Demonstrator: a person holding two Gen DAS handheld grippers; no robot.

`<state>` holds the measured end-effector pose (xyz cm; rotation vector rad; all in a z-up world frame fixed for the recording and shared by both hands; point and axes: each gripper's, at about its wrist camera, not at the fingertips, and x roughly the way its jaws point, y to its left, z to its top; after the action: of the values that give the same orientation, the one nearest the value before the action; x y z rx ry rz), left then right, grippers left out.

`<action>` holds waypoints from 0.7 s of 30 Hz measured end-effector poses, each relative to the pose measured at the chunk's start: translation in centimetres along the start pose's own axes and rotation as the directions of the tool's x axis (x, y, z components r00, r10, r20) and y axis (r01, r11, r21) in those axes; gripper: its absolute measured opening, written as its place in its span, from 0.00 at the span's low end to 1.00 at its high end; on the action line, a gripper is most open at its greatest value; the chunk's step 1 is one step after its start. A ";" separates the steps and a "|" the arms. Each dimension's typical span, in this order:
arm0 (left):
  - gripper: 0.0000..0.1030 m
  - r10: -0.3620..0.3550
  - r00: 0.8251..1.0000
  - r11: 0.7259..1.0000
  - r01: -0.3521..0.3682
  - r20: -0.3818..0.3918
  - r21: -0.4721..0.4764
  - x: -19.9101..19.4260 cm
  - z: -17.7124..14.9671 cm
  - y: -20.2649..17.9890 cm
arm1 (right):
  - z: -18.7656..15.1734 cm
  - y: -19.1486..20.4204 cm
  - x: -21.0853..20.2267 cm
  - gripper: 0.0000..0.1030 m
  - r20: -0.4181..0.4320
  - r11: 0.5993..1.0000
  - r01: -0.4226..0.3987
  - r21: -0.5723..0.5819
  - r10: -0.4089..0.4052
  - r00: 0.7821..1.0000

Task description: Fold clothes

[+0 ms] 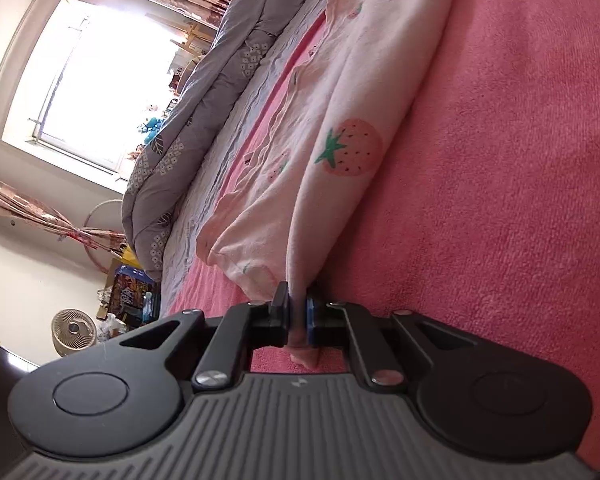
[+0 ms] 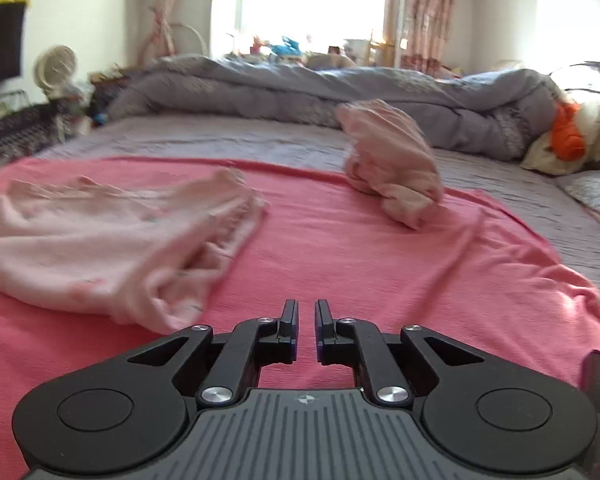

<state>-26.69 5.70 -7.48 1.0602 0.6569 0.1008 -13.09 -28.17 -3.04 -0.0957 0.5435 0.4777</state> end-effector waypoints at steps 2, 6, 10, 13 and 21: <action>0.03 -0.005 1.000 1.000 0.005 -0.003 -0.018 0.1 0.0 0.3 | 0.2 1.4 0.0 0.69 0.013 0.991 -0.126 0.045 0.125 0.992; 0.03 -0.013 1.000 0.999 0.014 0.002 -0.043 0.0 -0.1 0.6 | 0.6 3.5 2.6 0.39 -0.031 0.989 -0.123 0.081 0.126 0.992; 0.03 -0.040 0.999 0.995 0.041 0.015 -0.089 0.0 -0.4 1.2 | 0.7 1.2 3.4 0.10 -0.070 0.975 -0.097 0.201 0.113 0.991; 0.03 -0.045 0.999 0.993 0.047 0.025 -0.108 0.0 -0.6 1.5 | 0.3 -0.7 3.7 0.29 -0.095 0.977 -0.038 0.212 0.059 0.994; 0.23 -0.105 0.994 0.968 0.110 0.037 -0.224 -2.2 -1.6 3.5 | 1.0 -2.4 2.7 0.40 -0.086 0.959 -0.047 0.281 0.074 0.994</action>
<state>-28.53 7.91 -4.06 0.8039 0.6629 0.0664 -9.48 -28.95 -3.63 0.1689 0.7047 0.4538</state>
